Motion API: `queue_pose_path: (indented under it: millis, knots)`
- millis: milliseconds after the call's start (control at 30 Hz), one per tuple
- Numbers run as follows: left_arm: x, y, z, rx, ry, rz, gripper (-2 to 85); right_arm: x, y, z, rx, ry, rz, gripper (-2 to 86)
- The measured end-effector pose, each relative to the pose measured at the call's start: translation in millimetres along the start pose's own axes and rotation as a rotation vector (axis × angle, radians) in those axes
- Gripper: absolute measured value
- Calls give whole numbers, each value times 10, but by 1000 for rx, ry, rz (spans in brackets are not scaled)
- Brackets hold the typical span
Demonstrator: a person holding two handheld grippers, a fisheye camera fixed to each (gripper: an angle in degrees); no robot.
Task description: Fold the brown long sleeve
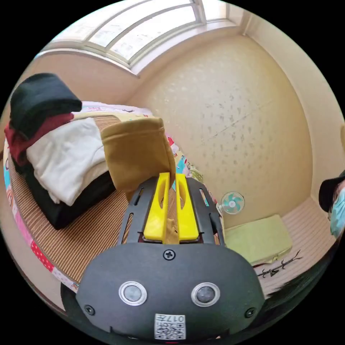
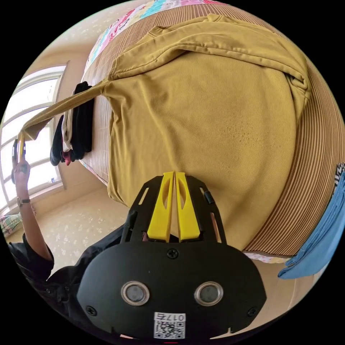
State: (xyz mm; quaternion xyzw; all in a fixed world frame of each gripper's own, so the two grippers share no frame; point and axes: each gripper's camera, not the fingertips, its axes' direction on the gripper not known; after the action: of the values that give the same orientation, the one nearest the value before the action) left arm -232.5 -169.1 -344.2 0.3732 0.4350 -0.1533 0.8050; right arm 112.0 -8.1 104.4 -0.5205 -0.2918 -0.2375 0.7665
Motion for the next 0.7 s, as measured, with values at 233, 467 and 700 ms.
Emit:
queue_pose_path:
  millis: [233, 467, 700]
  knots:
    - [1669, 1667, 1886, -610, 265, 435, 67, 152, 360, -216, 64, -98, 88, 19]
    - [315, 3096, 1369, -963, 3, 278, 84, 850, 1179, -579, 83, -124, 222, 44]
    - [-1050, 3168, 203, -1187, -353, 223, 131, 1491, 2030, -778, 8, -83, 268, 110]
